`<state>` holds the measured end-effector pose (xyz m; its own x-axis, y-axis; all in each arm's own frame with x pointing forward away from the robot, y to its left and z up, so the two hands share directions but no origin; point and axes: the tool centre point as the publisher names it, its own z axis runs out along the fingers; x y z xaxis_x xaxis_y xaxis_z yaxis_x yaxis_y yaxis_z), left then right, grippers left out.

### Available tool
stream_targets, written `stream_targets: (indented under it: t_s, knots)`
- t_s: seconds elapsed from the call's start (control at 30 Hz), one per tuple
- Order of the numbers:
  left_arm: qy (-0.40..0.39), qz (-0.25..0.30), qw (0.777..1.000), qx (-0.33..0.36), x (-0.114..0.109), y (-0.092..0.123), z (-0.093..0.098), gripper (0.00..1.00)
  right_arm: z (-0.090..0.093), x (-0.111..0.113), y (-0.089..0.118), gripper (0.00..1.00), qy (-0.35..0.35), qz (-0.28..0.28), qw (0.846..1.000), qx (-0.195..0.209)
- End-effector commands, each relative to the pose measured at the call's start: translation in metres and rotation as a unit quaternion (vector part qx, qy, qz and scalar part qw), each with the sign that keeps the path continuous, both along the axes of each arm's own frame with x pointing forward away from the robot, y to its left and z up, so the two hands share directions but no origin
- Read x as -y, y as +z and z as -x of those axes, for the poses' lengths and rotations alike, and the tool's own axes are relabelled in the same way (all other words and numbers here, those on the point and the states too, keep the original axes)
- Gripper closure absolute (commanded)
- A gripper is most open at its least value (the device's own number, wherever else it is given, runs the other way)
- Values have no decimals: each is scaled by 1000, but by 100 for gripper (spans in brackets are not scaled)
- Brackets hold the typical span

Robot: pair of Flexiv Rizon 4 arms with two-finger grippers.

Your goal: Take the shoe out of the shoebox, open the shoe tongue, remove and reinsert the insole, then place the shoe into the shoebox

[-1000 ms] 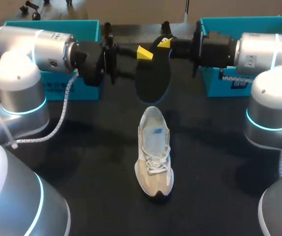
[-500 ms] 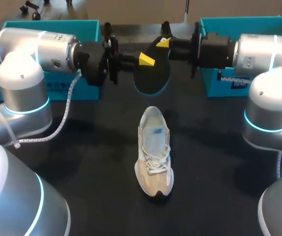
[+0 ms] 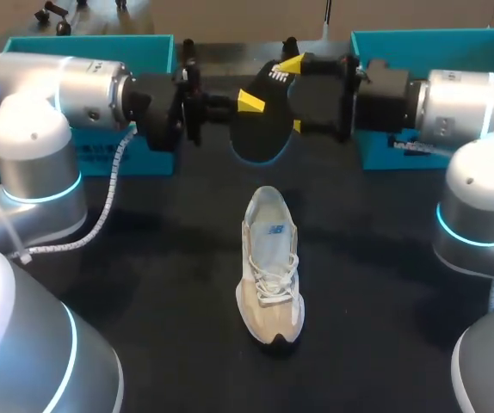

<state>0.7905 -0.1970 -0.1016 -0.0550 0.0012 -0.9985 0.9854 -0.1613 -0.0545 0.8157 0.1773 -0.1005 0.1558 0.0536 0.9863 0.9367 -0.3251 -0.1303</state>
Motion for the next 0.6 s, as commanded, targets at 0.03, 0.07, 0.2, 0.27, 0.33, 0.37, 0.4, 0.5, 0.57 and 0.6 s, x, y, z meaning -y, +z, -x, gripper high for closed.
stream_targets:
  t_s: [0.03, 0.07, 0.2, 0.27, 0.33, 0.37, 0.4, 0.5, 0.57, 0.6]
  knots:
    - [24, 2, 1000, -4, -5, -3, 9, 100, 16, 27, 1, 0, 18, 14, 999, 24]
    - [28, 4, 1000, -7, -6, -3, 9, 100, 19, 29, 3, 0, 20, 16, 999, 38]
    - [39, 9, 999, -9, -8, -3, 9, 100, 24, 37, 5, 0, 7, 39, 997, 61]
    - [42, 9, 999, -6, -8, -2, 10, 100, 24, 37, 5, 0, 7, 39, 997, 61]
    - [45, 8, 999, 0, -8, 0, 10, 100, 24, 37, 5, 0, 7, 39, 997, 61]
    - [47, 8, 999, 1, -9, 0, 10, 100, 24, 37, 5, 0, 7, 39, 997, 61]
    - [50, 10, 999, 2, -9, 1, 10, 100, 24, 37, 5, 0, 7, 39, 997, 61]
    - [55, 12, 998, -1, -9, 0, 9, 100, 24, 37, 5, 0, 7, 39, 997, 61]
    - [54, 11, 999, -1, -8, 0, 10, 100, 24, 37, 5, 0, 7, 39, 997, 61]
    - [49, 8, 999, 3, -7, 0, 11, 100, 24, 37, 5, 0, 7, 39, 997, 61]
